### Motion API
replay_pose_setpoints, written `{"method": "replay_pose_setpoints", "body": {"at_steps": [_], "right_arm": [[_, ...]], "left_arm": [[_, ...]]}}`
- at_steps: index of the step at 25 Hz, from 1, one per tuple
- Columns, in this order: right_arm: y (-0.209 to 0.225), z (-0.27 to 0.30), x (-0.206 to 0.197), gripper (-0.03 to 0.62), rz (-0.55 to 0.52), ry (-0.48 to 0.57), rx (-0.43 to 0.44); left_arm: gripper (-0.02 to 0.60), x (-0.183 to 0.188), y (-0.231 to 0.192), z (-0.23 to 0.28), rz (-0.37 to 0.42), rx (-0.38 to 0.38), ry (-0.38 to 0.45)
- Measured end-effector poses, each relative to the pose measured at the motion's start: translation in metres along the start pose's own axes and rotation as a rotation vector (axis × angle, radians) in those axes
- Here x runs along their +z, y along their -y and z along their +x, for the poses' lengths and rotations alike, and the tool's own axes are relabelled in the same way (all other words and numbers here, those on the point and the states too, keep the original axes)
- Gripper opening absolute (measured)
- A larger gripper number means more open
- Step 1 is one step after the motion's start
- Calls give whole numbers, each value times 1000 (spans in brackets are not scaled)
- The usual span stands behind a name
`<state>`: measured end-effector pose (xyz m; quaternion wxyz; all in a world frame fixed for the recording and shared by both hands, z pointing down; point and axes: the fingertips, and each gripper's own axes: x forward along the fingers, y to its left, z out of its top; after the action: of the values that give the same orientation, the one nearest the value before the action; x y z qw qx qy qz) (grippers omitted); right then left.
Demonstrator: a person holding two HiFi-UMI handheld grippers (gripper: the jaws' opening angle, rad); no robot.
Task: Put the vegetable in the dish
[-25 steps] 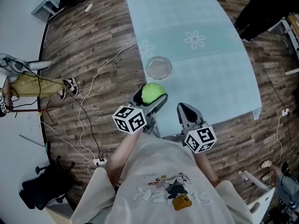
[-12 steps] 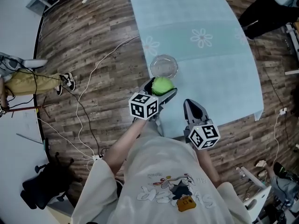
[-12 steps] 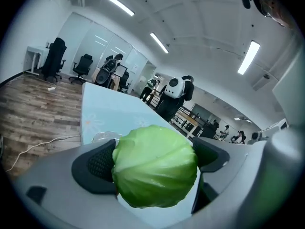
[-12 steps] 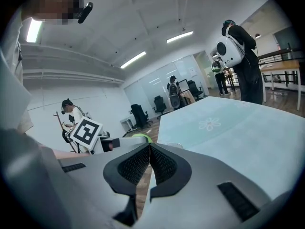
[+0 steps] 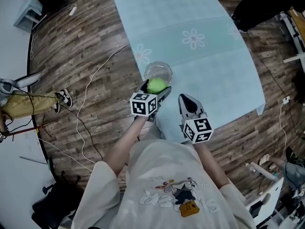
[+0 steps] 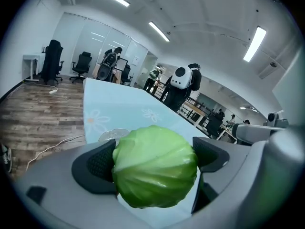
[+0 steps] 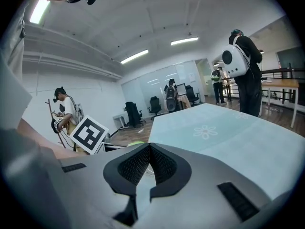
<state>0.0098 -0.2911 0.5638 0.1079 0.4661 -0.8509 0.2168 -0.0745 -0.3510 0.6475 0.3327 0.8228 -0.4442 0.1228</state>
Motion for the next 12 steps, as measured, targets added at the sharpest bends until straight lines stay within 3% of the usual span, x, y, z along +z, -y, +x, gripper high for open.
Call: {"method": "replay_pose_setpoints", "body": {"at_steps": [12], "right_arm": [[35, 47, -15, 20, 26, -55, -36]], "left_arm": [[515, 0, -22, 57, 49, 26, -72]]}}
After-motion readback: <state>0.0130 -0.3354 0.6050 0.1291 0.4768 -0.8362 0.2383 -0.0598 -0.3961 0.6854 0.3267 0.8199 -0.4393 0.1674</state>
